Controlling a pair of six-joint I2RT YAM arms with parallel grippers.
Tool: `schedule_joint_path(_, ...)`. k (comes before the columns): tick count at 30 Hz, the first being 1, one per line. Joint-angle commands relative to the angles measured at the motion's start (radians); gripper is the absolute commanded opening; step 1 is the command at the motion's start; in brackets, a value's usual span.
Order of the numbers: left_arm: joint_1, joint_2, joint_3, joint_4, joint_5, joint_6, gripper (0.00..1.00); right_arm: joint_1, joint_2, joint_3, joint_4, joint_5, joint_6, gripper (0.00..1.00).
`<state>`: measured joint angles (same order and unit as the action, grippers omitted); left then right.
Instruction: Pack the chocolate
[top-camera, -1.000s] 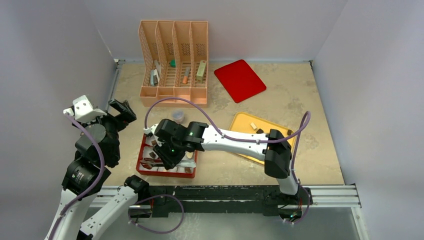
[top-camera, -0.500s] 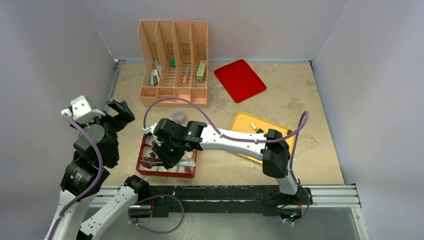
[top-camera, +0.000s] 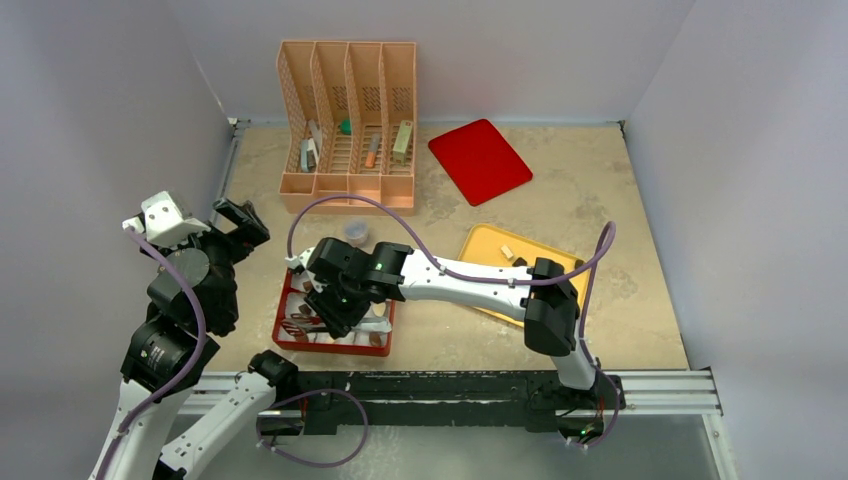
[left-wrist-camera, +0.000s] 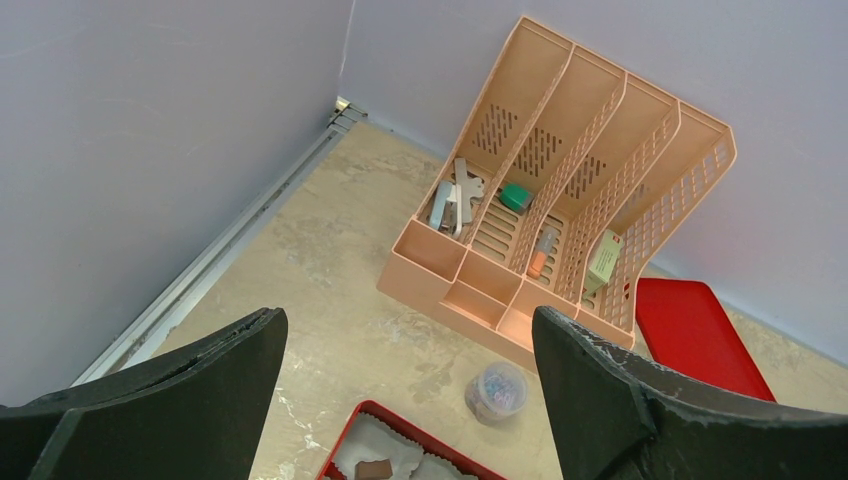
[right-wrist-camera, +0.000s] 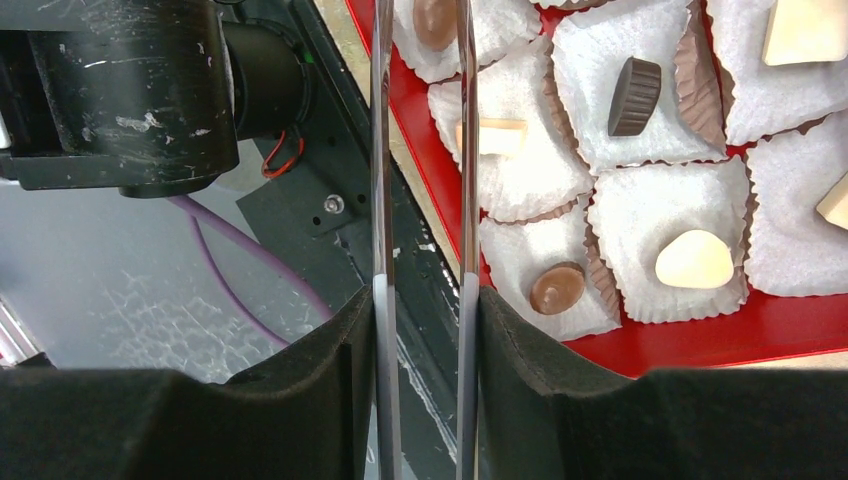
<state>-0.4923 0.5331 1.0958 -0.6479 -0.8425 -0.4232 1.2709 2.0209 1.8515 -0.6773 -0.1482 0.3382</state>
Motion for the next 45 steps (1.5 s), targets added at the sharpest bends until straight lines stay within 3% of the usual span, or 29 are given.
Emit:
schedule_joint_path(1,-0.003,0.006,0.032,0.023,-0.012,0.024,0.92,0.004,-0.020,0.055,0.005,0.010,-0.018,0.40)
schedule_joint_path(9,-0.003,0.015,0.016,0.038,-0.006,0.026,0.92,0.003,-0.073,0.049,-0.008,0.030,-0.005,0.39)
schedule_joint_path(24,-0.003,0.061,-0.089,0.092,0.089,-0.019,0.92,-0.070,-0.278,-0.062,-0.058,0.315,0.013,0.36)
schedule_joint_path(33,-0.003,0.072,-0.180,0.127,0.167,-0.048,0.92,-0.285,-0.434,-0.211,-0.062,0.451,0.036,0.36)
schedule_joint_path(37,-0.003,0.074,-0.214,0.136,0.172,-0.044,0.92,-0.411,-0.462,-0.265,-0.046,0.577,0.031,0.36)
schedule_joint_path(45,-0.003,0.101,-0.246,0.170,0.215,-0.035,0.92,-0.698,-0.480,-0.337,0.050,0.659,-0.005,0.37)
